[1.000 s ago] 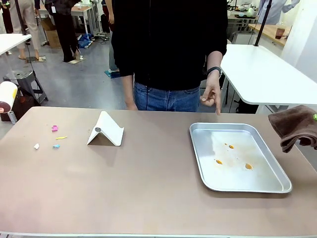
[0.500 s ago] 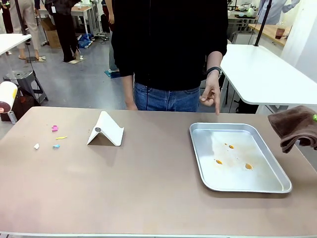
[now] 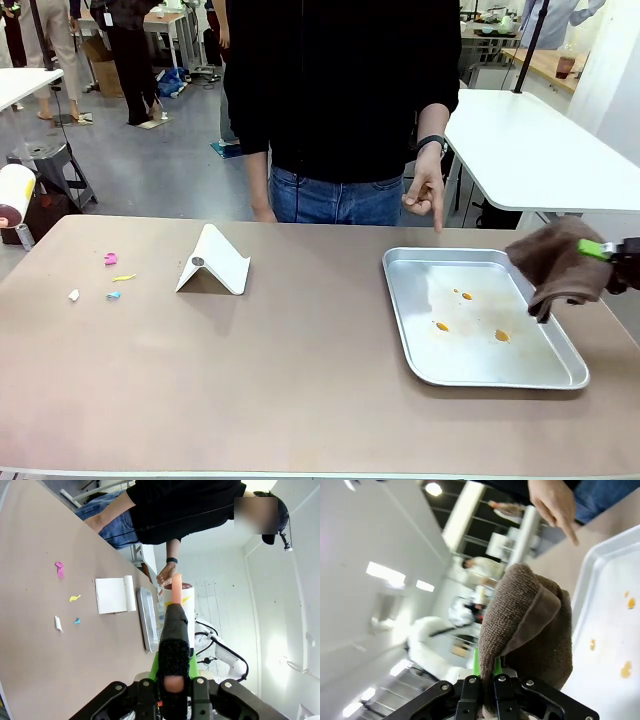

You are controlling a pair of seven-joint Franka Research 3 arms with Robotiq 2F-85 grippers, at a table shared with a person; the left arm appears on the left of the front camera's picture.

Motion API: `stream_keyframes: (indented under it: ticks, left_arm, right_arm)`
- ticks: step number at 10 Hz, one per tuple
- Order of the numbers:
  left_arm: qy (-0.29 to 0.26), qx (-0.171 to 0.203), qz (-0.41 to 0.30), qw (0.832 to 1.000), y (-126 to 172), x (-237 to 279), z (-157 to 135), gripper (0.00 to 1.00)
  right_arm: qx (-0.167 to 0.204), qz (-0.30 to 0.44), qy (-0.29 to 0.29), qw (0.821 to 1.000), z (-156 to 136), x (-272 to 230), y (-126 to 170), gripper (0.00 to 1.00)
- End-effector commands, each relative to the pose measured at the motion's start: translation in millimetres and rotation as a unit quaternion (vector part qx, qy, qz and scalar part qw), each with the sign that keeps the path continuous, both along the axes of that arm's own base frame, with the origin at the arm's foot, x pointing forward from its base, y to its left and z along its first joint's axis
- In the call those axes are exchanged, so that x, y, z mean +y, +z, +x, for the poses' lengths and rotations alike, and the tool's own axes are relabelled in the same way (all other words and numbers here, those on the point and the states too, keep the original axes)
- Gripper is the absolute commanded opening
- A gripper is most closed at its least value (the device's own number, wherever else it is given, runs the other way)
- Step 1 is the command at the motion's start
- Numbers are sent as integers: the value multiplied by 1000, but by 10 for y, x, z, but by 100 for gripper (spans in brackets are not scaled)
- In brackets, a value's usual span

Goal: Clean the surface of the table.
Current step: If a person points to the right, clean the right side of the table with your right hand, and if they point to the left, clean the left side with your left hand.

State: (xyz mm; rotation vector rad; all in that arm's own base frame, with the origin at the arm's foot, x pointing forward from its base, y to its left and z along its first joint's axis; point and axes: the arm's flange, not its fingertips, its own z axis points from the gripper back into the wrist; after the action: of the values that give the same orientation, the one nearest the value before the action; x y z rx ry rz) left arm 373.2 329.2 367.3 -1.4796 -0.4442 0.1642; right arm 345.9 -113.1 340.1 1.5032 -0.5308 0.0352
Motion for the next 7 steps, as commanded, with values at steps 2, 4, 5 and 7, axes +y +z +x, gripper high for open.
stream_keyframes:
  ticks: [2, 4, 5, 7]
  left_arm:
    - [-1, -2, 1, 1000, 35, -3, -18, 0]
    - [-1, -2, 1, 1000, 35, -3, -18, 0]
    - [-1, -2, 1, 1000, 35, -3, -18, 0]
    - [-1, -2, 1, 1000, 35, -3, -18, 0]
  right_arm:
    - [-30, -195, 7, 980, -46, 591, 232, 7]
    - [-35, -307, -4, 951, 57, 814, 309, 7]
    - [-27, -344, -8, 938, 113, 863, 357, 7]
    - [-18, -415, -4, 910, 235, 899, 473, 7]
